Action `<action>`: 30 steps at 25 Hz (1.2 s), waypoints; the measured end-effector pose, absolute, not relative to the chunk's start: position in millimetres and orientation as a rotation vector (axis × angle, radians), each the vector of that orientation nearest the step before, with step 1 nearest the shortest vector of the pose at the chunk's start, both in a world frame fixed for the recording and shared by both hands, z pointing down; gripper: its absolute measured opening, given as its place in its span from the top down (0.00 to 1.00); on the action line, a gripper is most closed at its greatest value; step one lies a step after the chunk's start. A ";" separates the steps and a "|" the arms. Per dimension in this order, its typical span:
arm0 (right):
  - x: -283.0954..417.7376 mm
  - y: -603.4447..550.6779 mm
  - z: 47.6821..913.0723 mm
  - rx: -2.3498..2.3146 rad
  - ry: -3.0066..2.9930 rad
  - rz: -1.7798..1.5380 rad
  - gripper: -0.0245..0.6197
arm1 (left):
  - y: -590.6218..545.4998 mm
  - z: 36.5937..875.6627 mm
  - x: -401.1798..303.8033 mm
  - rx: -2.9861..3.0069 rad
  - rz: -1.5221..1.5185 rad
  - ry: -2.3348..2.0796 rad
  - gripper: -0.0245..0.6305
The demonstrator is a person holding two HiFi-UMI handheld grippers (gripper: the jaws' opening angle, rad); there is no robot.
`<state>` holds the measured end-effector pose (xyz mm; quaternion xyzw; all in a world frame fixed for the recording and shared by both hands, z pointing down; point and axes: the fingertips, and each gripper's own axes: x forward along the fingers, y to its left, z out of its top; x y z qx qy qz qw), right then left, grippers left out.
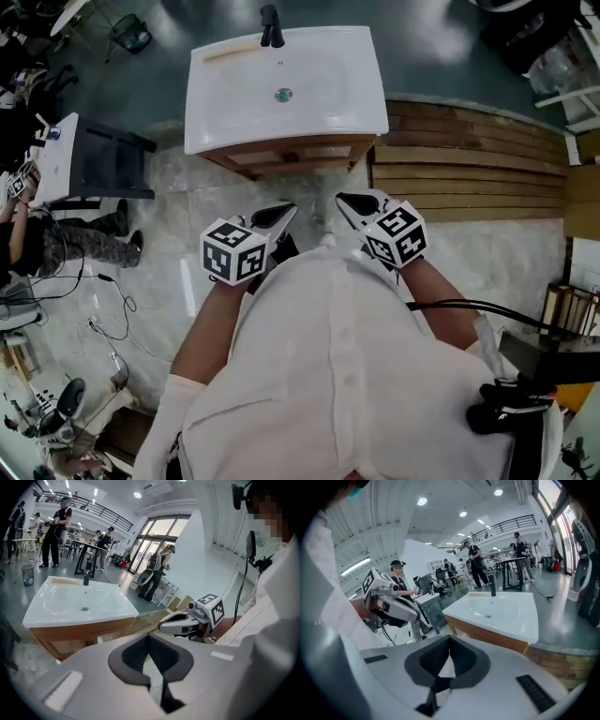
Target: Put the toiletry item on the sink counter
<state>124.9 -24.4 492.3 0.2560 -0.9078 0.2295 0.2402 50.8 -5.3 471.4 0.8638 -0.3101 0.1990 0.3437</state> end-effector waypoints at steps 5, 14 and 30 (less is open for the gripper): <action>126.7 -19.3 489.5 0.682 -2.497 0.618 0.95 | 0.5 473.2 58.9 2.247 0.522 -0.808 0.95; 130.2 -9.9 491.3 0.682 -2.502 0.620 0.95 | 8.5 480.0 60.9 2.237 0.531 -0.808 0.95; 155.6 -0.6 486.1 0.773 -2.459 0.659 0.95 | 9.3 475.8 79.9 2.264 0.569 -0.726 0.95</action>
